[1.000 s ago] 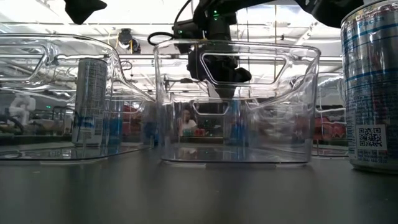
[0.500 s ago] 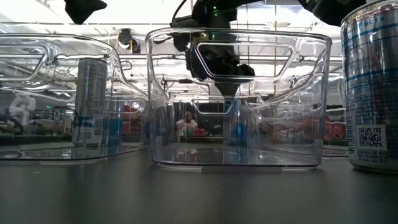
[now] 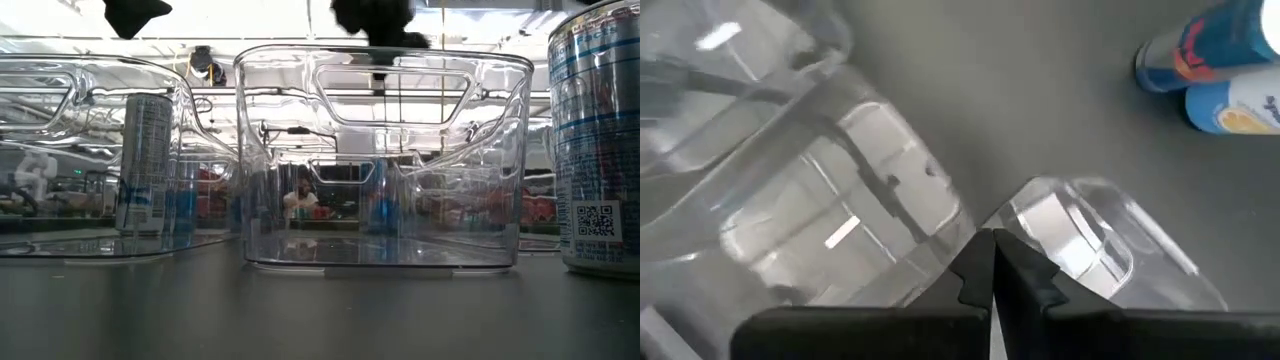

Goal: Sort soda cans
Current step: Put the top right white soda can into the left transparent bin

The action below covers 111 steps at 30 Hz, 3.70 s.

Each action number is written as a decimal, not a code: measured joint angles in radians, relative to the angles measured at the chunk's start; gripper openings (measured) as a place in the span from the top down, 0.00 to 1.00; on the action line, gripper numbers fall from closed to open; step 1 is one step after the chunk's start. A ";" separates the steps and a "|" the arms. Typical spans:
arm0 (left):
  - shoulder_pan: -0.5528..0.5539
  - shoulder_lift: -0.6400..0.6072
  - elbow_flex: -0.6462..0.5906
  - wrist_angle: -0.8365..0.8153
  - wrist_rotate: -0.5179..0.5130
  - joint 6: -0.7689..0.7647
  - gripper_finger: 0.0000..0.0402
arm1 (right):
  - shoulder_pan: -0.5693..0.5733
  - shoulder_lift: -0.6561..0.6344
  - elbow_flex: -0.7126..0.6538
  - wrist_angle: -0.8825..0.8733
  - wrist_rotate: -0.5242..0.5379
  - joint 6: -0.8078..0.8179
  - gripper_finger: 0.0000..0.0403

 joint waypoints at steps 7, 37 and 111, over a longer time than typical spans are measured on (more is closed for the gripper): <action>0.000 0.000 0.000 0.000 0.000 0.000 0.03 | 0.106 -0.353 -0.437 0.188 0.044 0.244 1.00; 0.000 0.001 0.000 0.003 -0.027 -0.006 0.03 | 0.390 -0.821 -0.764 0.005 0.129 0.791 1.00; 0.000 0.003 0.000 -0.001 -0.027 0.000 0.03 | 0.764 -0.608 -0.909 0.248 -0.014 1.232 0.09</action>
